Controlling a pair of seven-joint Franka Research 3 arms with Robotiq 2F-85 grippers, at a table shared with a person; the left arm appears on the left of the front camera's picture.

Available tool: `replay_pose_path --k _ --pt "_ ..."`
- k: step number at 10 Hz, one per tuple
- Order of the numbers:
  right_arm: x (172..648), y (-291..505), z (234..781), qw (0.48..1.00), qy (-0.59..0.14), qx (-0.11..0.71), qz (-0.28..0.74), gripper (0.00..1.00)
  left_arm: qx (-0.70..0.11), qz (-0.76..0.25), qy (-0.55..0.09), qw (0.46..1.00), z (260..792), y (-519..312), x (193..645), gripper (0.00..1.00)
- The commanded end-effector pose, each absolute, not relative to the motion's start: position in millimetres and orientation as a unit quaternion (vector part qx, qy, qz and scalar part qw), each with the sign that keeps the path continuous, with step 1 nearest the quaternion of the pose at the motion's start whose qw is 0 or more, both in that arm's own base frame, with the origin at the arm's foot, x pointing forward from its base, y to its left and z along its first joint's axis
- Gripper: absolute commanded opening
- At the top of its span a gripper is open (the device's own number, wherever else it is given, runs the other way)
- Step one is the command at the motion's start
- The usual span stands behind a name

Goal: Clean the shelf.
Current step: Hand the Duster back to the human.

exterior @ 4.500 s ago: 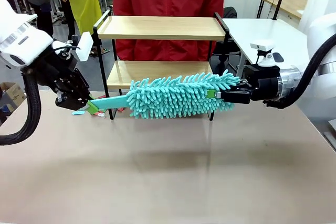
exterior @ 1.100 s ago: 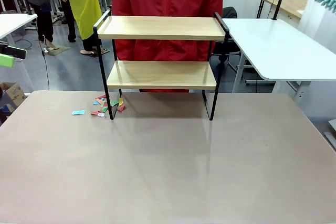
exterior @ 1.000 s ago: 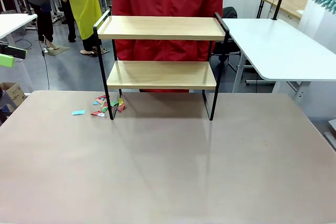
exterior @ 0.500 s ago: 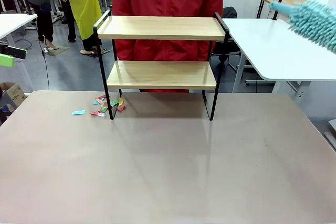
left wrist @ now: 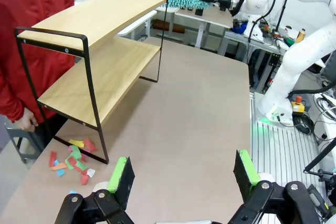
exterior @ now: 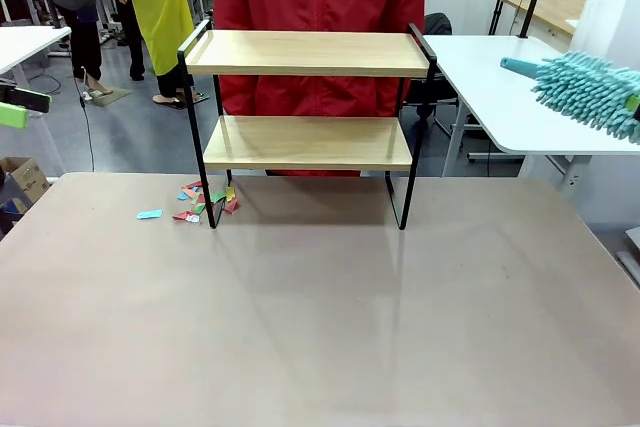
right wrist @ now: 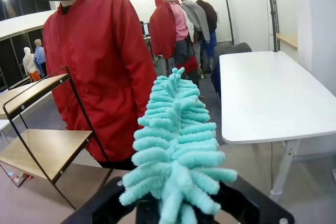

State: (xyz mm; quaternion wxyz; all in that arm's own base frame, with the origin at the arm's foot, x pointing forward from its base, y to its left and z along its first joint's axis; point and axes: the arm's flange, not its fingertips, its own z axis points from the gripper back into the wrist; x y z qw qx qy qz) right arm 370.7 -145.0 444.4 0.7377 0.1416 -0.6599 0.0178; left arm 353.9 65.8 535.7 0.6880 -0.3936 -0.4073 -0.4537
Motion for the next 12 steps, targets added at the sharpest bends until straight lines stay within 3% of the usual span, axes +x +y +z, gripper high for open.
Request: replay_pose_path --k 1,12 --pt "371.0 -145.1 444.4 0.737 -0.661 0.143 0.018 0.17 -0.4 -0.451 -0.419 0.679 537.2 63.9 354.7 1.0" --pt "371.0 -145.1 444.4 0.737 -0.661 0.143 0.018 0.17 -0.4 -0.451 -0.419 0.679 537.2 63.9 354.7 1.0"
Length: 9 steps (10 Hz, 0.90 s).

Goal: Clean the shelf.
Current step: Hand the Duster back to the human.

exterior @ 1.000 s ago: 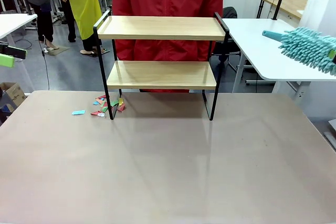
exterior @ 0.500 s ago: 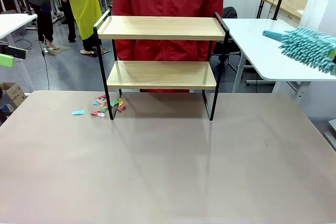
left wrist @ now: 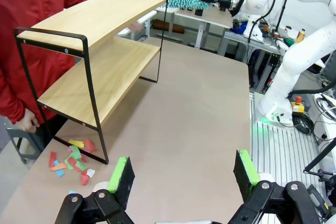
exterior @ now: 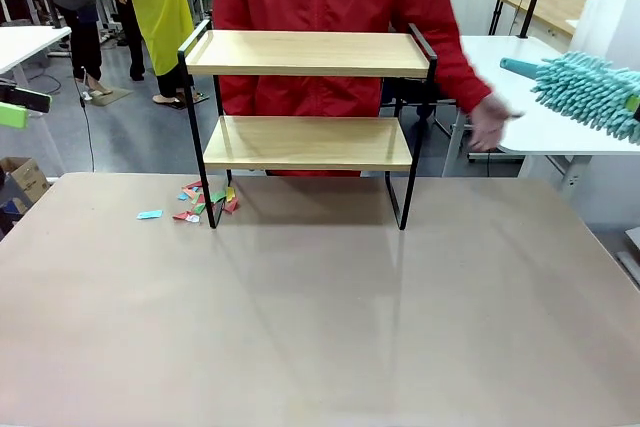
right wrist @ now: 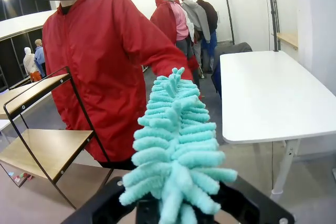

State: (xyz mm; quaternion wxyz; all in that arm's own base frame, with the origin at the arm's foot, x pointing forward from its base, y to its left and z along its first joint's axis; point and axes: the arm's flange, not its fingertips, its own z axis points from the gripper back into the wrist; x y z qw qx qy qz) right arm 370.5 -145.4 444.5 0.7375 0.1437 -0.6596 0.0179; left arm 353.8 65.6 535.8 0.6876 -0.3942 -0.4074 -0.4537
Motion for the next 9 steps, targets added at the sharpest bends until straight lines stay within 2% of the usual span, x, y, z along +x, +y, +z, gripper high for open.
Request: replay_pose_path --k 1,9 --pt "371.0 -145.1 444.4 0.737 -0.661 0.143 0.018 0.17 -0.4 -0.451 -0.419 0.679 537.2 63.9 354.7 1.0" --pt "371.0 -145.1 444.4 0.737 -0.661 0.143 0.018 0.17 -0.4 -0.451 -0.419 0.679 537.2 63.9 354.7 1.0"
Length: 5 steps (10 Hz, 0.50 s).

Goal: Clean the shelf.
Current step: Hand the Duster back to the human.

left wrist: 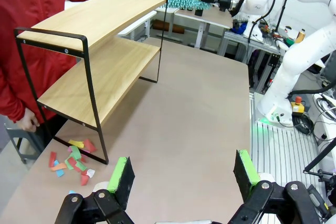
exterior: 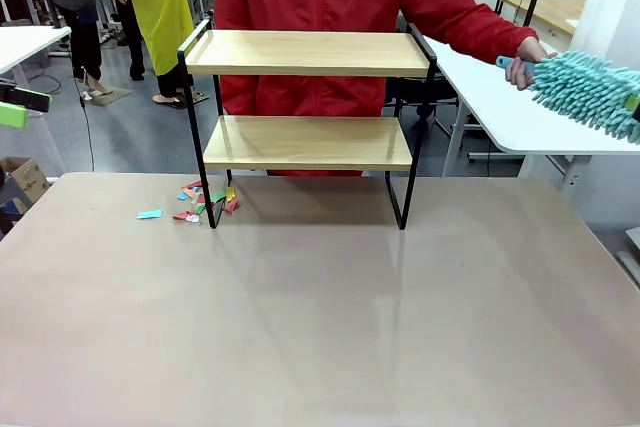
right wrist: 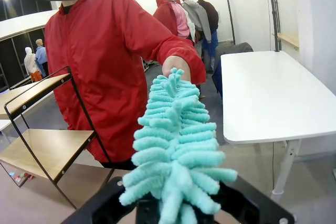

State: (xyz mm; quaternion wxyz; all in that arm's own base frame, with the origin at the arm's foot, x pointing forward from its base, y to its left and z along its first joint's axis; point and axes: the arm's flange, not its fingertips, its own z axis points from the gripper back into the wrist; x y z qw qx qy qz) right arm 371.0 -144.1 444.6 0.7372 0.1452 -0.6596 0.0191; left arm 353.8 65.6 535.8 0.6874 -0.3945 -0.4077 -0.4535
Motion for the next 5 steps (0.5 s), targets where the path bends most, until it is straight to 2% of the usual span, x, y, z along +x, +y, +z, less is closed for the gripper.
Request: replay_pose_path --k 1,2,3,4,5 --pt "371.0 -145.1 444.4 0.737 -0.661 0.143 0.018 0.17 -0.4 -0.451 -0.419 0.679 537.2 63.9 354.7 1.0" --pt "371.0 -145.1 444.4 0.737 -0.661 0.143 0.018 0.17 -0.4 -0.451 -0.419 0.679 537.2 63.9 354.7 1.0" --pt "371.0 -144.1 444.6 0.737 -0.66 0.145 0.019 0.74 -0.4 -0.451 -0.419 0.679 537.2 63.9 354.7 1.0" --pt "372.5 -143.3 446.9 0.739 -0.658 0.146 0.018 0.74 -0.4 -0.451 -0.419 0.679 537.2 63.9 354.7 1.0" --pt "373.0 -141.8 448.9 0.739 -0.657 0.146 0.017 1.0 -0.4 -0.451 -0.419 0.679 537.2 63.9 354.7 1.0"
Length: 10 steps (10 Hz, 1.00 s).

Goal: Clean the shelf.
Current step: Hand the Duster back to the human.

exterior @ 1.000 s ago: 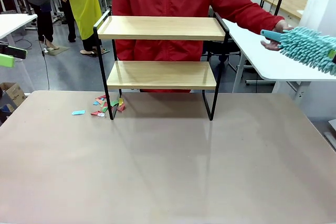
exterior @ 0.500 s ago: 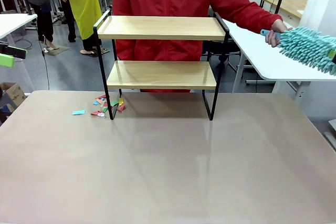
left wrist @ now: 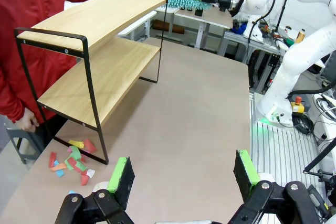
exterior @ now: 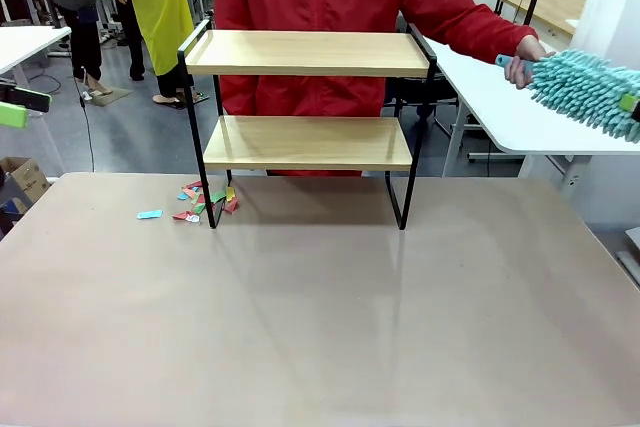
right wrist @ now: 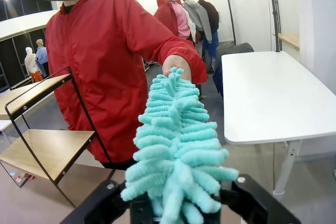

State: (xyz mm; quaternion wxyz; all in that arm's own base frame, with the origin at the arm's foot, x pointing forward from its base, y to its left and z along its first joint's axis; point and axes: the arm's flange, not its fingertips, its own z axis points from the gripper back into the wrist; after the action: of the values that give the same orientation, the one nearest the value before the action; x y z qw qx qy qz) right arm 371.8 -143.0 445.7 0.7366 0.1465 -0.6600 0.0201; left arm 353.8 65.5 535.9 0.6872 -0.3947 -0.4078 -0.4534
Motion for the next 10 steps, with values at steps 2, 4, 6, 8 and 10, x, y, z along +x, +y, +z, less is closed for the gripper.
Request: replay_pose_path --k 2,4,6,8,10 --pt "370 -141 458 0.735 -0.659 0.159 0.011 1.0 -0.4 -0.451 -0.419 0.679 537 64 355 1.0" --pt "361 -148 486 0.707 -0.683 0.181 -0.001 1.0 -0.4 -0.451 -0.419 0.679 537 64 355 1.0" --pt "348 -165 530 0.67 -0.71 0.214 -0.026 1.0 -0.4 -0.451 -0.419 0.679 537 64 355 1.0" --pt "339 -193 570 0.627 -0.739 0.237 -0.075 1.0 -0.4 -0.451 -0.419 0.679 537 64 355 1.0" --pt "325 -227 595 0.576 -0.764 0.259 -0.134 1.0 -0.4 -0.451 -0.419 0.679 537 64 355 1.0"
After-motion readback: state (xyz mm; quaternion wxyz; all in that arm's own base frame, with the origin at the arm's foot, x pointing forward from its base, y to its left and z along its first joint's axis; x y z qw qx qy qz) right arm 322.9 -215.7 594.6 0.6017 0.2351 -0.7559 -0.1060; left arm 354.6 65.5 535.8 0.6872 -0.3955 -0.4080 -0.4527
